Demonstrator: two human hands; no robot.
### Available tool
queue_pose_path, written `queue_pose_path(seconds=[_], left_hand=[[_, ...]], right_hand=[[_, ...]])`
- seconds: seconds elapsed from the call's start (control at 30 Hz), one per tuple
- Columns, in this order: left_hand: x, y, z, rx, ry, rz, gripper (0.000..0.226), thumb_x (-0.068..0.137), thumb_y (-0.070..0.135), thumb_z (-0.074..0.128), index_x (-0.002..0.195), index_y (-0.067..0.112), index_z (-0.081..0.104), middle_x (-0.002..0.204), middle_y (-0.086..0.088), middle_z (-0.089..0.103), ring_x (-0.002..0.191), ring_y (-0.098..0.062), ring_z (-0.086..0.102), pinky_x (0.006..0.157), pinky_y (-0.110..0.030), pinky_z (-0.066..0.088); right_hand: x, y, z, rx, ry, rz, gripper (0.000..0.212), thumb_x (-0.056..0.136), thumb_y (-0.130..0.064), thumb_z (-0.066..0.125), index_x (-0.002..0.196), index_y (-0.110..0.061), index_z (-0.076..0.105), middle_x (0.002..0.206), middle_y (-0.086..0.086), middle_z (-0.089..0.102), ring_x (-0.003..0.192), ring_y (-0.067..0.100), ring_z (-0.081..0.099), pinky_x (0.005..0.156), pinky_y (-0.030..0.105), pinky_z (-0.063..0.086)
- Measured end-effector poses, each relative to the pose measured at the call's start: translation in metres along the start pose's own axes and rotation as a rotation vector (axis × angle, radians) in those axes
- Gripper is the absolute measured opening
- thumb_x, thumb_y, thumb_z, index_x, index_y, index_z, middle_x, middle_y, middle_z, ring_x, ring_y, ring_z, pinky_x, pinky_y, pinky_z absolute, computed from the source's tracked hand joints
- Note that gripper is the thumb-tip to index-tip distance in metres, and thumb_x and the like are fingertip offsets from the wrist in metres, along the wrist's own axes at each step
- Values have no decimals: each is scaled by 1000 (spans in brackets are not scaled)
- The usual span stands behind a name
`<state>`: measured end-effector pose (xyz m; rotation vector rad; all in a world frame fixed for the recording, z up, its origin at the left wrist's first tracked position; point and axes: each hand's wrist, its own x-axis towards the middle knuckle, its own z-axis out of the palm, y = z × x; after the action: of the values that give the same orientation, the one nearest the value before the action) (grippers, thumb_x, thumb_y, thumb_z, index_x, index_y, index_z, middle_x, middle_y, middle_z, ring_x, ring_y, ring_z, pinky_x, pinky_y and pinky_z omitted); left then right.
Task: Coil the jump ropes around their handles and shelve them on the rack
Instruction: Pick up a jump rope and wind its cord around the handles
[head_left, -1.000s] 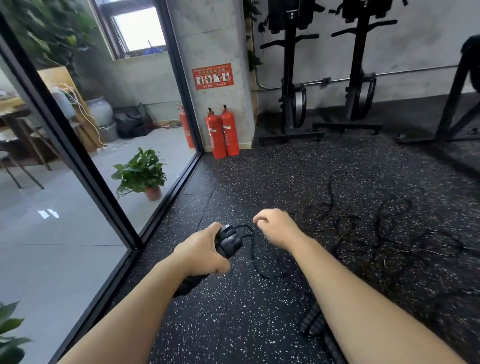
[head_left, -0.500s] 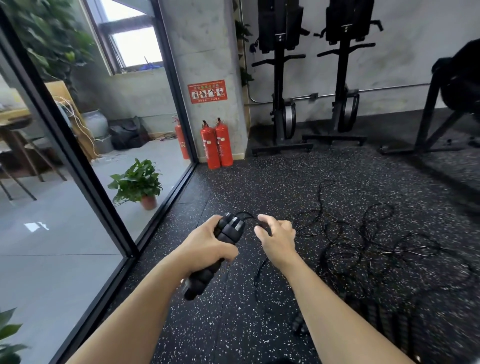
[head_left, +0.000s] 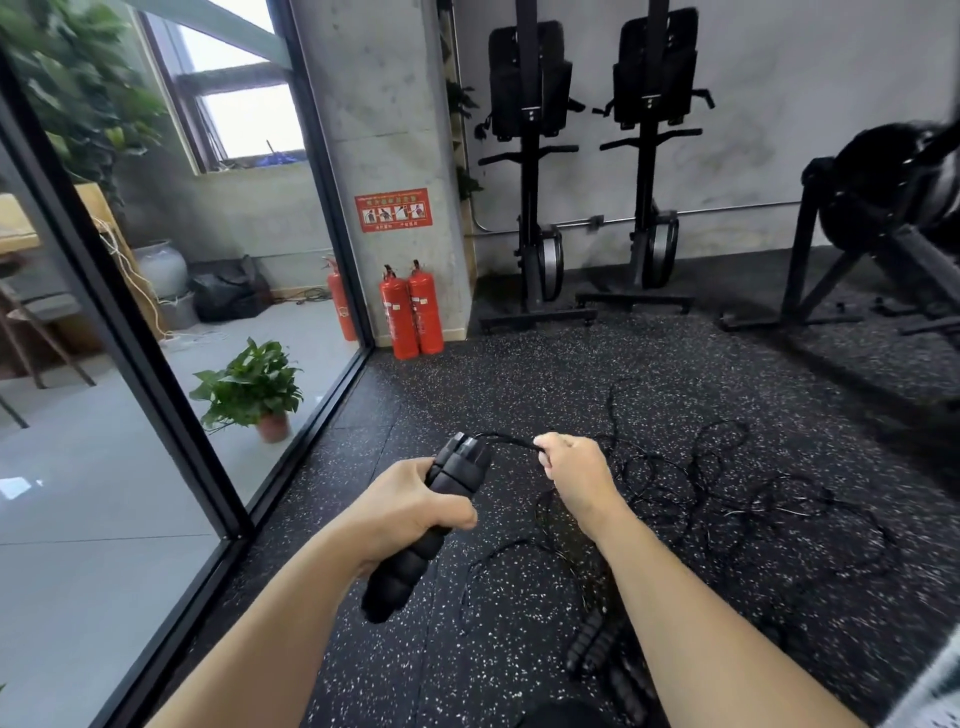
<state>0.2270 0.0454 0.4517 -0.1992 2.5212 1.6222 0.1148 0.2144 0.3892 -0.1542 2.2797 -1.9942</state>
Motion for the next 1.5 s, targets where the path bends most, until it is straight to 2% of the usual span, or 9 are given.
queue_pose_path(seconds=[0.2,0.47,0.6,0.77,0.9,0.97,1.1,1.33,1.5], left_hand=[[-7,0,7,-101,-72,93,48,47,30,71,85,10,50,67,-5,57,58,-17,47,59,-31,41],[-12,6,14,7,-62,125,51,49,33,74,94,15,55,75,-3,61,65,-17,54,63,-34,46],[-13,16,30,-17,28,199,38,56,23,73,89,19,54,68,5,57,58,-13,51,58,-30,45],[-7,29,43,25,191,189,58,50,28,69,106,30,53,81,7,65,63,-9,59,55,-22,44],[-4,34,44,31,164,180,46,49,26,70,92,11,59,67,4,59,59,-14,53,58,-30,43],[-3,35,41,10,151,165,48,50,24,71,94,8,60,68,2,60,59,-13,53,57,-28,44],[-2,36,35,-12,134,132,53,49,22,74,98,5,62,71,-1,62,58,-12,55,54,-24,45],[4,35,15,59,220,112,29,63,10,80,81,12,57,59,5,58,49,-12,52,49,-23,42],[9,30,-8,240,312,25,34,50,26,76,74,14,57,57,3,59,52,-19,55,58,-33,49]], right_hand=[[-5,-8,-2,-397,176,-185,48,97,-29,42,52,-17,30,49,-5,34,50,15,31,54,32,26],[-10,-18,-12,-446,330,-143,44,92,-28,46,52,-15,35,51,-2,39,50,17,33,49,28,23],[-17,-9,0,-240,167,-125,47,92,-21,50,46,-16,39,40,-11,39,47,16,33,52,33,27],[-26,-20,16,-94,-101,-136,22,83,-12,58,61,-8,56,65,3,56,66,15,45,58,35,37],[-32,-40,13,-351,-182,-260,35,98,-1,44,72,-24,44,72,-5,45,69,10,44,63,24,41],[-32,-44,12,-207,-220,-134,44,95,2,47,74,-35,35,76,-14,41,79,10,47,73,21,43],[-32,-41,4,-400,-246,-202,30,83,-7,54,59,-25,49,65,-4,50,73,16,42,60,28,38],[-43,-56,-14,-806,-2,-318,53,96,-44,46,57,-10,57,57,6,58,58,25,54,54,29,38],[-49,-68,-18,-891,123,-456,53,97,-41,44,52,-12,42,53,1,50,56,23,53,50,28,32]])
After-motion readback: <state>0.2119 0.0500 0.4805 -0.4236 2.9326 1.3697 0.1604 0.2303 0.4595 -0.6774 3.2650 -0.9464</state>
